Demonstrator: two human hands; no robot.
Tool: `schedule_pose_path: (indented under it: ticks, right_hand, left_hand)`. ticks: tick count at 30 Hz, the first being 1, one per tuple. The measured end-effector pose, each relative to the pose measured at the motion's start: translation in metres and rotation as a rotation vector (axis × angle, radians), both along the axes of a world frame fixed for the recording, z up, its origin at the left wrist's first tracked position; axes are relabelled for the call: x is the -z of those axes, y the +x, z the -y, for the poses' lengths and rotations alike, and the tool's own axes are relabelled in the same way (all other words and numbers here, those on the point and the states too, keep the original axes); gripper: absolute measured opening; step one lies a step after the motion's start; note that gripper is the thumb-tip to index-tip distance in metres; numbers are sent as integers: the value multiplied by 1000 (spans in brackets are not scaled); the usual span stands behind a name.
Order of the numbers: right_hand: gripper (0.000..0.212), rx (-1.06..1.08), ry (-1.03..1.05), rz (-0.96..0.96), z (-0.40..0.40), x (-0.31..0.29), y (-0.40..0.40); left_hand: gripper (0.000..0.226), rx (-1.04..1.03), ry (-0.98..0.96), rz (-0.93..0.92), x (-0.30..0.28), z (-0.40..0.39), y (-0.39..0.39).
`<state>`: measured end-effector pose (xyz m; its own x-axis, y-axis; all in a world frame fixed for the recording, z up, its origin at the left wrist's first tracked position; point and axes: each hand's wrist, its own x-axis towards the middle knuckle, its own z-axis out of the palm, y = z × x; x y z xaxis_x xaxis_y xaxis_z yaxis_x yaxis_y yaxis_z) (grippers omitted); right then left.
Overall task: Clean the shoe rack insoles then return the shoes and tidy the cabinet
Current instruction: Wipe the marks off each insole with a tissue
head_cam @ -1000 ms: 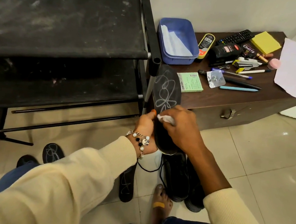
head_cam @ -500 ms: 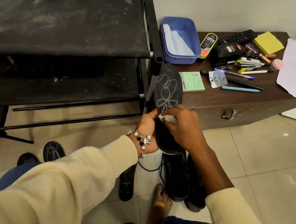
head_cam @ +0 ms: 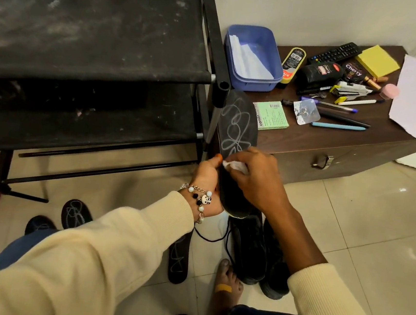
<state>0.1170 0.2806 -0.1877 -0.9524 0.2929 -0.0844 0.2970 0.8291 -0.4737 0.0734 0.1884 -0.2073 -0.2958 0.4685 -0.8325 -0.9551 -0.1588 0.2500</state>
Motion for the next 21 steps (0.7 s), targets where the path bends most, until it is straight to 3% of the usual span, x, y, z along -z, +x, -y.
schedule_pose_path:
  ticks: [4, 7, 16, 21]
  right_hand:
    - [21, 195, 142, -22, -14, 9, 2]
    - [19, 256, 108, -44, -9, 12, 2]
    - [17, -62, -77, 22, -3, -4, -1]
    - [23, -222, -229, 205, -32, -17, 12]
  left_hand:
    - [52, 52, -4, -21, 4, -1, 2]
    - [52, 49, -12, -31, 5, 0, 1]
    - [51, 23, 23, 10, 8, 0, -2]
    - [52, 48, 63, -4, 8, 0, -3]
